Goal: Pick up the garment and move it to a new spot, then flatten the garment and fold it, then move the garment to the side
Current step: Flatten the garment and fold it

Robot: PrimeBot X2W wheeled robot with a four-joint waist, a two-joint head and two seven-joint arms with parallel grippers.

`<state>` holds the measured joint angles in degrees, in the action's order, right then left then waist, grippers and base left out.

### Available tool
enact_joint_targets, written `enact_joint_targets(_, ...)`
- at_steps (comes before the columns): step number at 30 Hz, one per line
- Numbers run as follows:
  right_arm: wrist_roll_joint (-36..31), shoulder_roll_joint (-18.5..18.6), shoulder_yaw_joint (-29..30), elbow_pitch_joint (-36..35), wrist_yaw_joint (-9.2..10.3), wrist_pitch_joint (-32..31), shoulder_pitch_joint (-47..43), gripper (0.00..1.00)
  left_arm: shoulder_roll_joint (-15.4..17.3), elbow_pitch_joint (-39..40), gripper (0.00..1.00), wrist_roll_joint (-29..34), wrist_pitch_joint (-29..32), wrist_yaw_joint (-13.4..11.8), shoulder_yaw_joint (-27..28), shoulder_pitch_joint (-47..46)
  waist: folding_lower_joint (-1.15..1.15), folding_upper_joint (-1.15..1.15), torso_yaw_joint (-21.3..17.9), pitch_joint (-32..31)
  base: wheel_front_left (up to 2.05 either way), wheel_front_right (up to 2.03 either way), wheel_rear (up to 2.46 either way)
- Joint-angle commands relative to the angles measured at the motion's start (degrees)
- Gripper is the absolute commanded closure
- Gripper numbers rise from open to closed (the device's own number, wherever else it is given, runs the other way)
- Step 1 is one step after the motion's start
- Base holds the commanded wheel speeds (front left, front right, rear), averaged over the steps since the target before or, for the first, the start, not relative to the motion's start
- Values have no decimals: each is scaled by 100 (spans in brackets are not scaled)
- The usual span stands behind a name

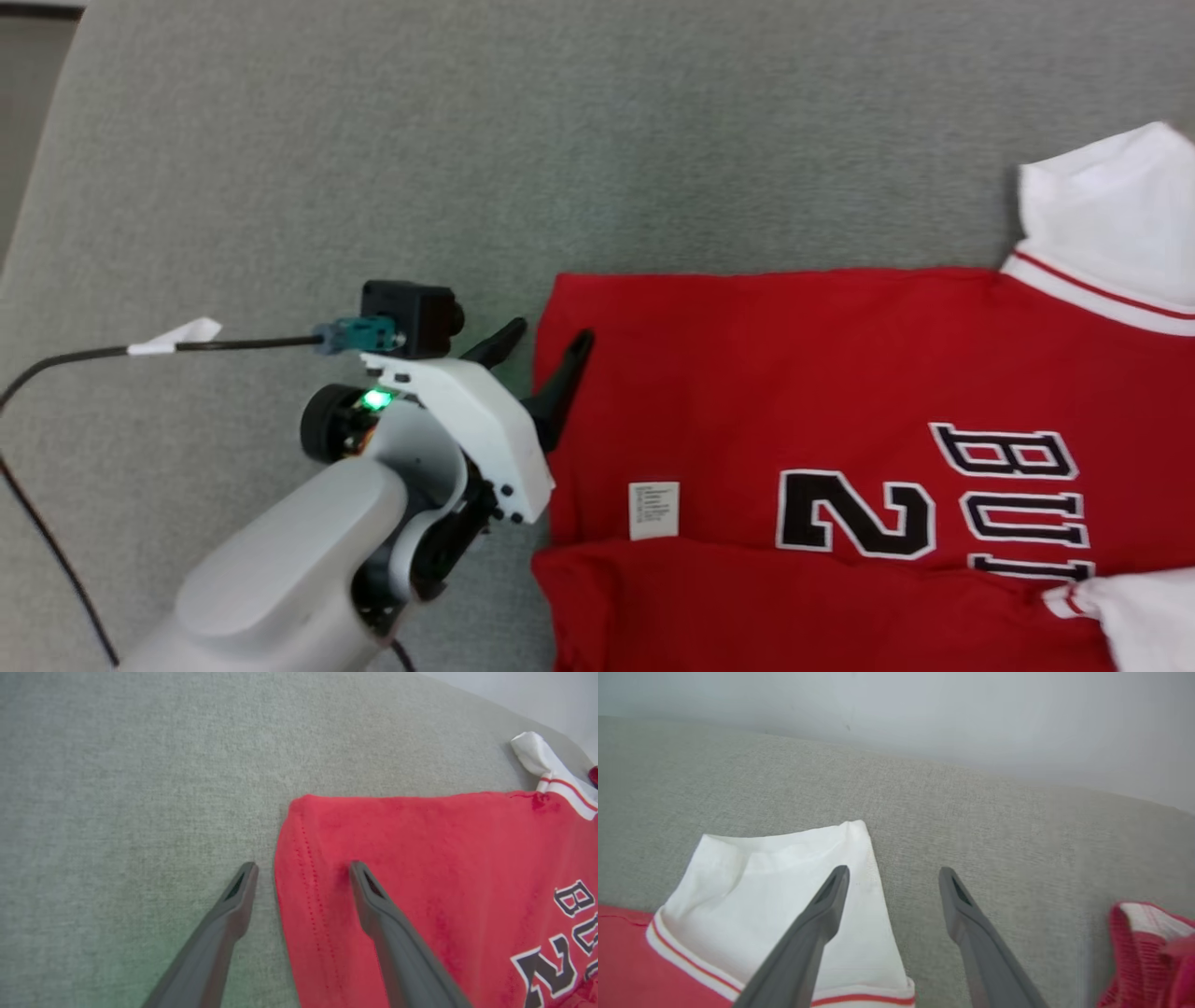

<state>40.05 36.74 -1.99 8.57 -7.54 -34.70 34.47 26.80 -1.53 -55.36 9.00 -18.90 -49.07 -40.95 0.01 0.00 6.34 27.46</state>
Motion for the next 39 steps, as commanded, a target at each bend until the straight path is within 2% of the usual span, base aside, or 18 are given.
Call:
enact_joint_targets(1, -86, -33, -64, 207, 11, 38, 240, 0, -99, -144, 0, 34, 1, 77, -41, -147, -1, 0, 281, 267, 0, 0, 0)
enact_joint_targets(10, -75, -132, -634, 982, 11, -45, 753, 0, -532, -680, 0, 28, -1, 340, -152, -537, -1, 0, 357, 323, 0, 0, 0)
enact_joint_targets(23, 423, -216, -1424, 1157, 5, -31, 1000, 0, -699, -926, 0, -54, 261, 586, -349, -727, -1, 0, 347, 335, 0, 0, 0)
enact_joint_targets(24, 453, -211, -1480, 1162, 5, -48, 996, 0, -719, -924, 30, -86, 308, 621, -380, -701, -1, 0, 349, 332, 0, 0, 0)
enact_joint_targets(25, 480, -202, -1546, 1162, 5, -75, 992, 0, -739, -918, 70, -112, 331, 655, -414, -686, -1, 0, 350, 328, 0, 0, 0)
enact_joint_targets(26, 509, -185, -1640, 1114, 4, -72, 994, 58, -754, -903, 100, -142, 364, 700, -449, -671, -1, 0, 352, 325, 0, 0, 0)
enact_joint_targets(27, 546, -160, -1677, 1085, 1, 1, 1004, 100, -759, -885, 100, -154, 389, 755, -491, -662, -1, 0, 354, 320, 0, 0, 0)
enact_joint_targets(32, 530, 57, -1658, 1120, 7, 549, 1231, 100, -687, -890, 100, -99, 171, 773, -311, -781, -1, 0, 356, 275, 0, 0, 0)
enact_joint_targets(39, 358, 108, -1562, 1401, 7, 1384, 1560, 100, -701, -1059, 100, 3, -214, 680, -20, -1042, -1, 0, 312, 164, 0, 0, 0)
